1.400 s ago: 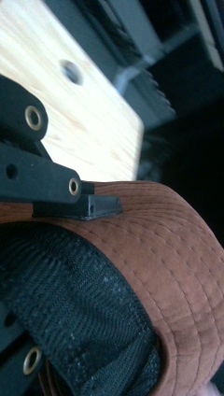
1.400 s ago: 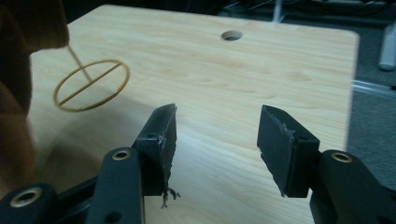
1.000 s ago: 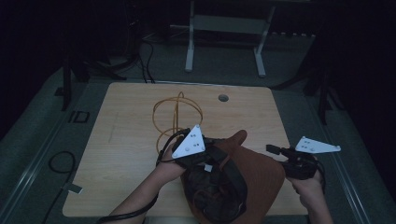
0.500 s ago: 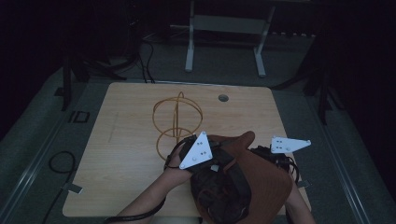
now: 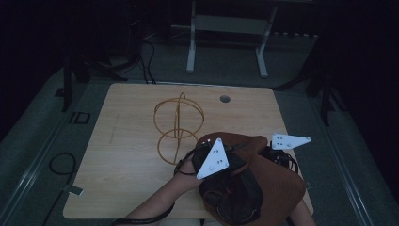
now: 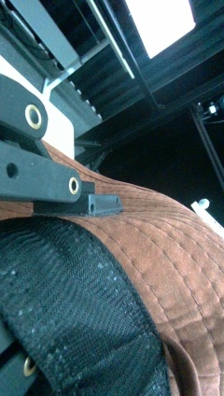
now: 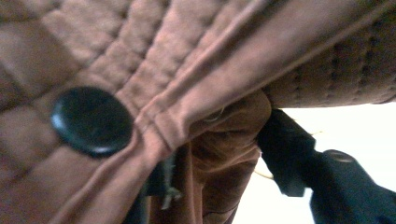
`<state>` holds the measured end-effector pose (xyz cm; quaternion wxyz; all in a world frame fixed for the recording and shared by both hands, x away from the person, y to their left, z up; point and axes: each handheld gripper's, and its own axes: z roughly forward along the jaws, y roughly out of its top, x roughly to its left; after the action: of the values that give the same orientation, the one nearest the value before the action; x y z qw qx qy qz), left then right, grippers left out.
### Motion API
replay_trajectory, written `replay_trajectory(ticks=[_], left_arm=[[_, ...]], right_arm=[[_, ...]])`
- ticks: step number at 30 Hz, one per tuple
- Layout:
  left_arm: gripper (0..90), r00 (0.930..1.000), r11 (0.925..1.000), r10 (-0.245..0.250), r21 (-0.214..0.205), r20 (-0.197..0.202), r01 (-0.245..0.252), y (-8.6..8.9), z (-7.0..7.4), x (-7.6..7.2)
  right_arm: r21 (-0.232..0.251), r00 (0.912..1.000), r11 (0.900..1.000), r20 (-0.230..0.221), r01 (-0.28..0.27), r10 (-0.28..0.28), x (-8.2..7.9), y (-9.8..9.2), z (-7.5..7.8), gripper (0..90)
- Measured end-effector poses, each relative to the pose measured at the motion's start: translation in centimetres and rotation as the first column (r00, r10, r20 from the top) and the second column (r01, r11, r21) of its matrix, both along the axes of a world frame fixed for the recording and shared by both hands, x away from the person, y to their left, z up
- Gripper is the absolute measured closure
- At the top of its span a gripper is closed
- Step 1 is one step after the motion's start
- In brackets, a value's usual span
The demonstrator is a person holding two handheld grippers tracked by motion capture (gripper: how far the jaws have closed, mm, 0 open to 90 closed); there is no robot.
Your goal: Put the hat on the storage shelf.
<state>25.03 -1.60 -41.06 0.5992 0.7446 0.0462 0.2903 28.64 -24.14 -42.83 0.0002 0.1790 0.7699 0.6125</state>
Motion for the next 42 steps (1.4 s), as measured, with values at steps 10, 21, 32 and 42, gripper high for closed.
replay_trajectory(ticks=[10,21,32,42], left_arm=[[83.6,0.9998,0.9996,-0.015,0.023,0.012,0.014,-0.2,0.6,0.0],[56.4,0.9991,0.9993,0.033,0.017,-0.025,-0.032,-0.4,1.7,0.2],[47.3,0.9917,0.9973,0.074,0.006,-0.105,-0.074,2.1,2.3,0.5],[47.0,0.9657,0.9899,0.141,0.044,-0.218,-0.135,5.6,0.3,0.4]], right_arm=[[-0.019,0.9992,0.9994,0.025,-0.030,0.030,-0.3,-0.1,0.4,86.9],[0.001,0.9991,0.9997,0.036,-0.023,0.023,-0.6,-1.0,0.8,87.3],[0.031,0.9964,0.9977,0.058,0.061,-0.063,-0.4,-3.3,2.1,87.3],[0.046,0.9773,0.9796,0.075,0.195,-0.198,0.5,-6.1,3.0,87.2]])
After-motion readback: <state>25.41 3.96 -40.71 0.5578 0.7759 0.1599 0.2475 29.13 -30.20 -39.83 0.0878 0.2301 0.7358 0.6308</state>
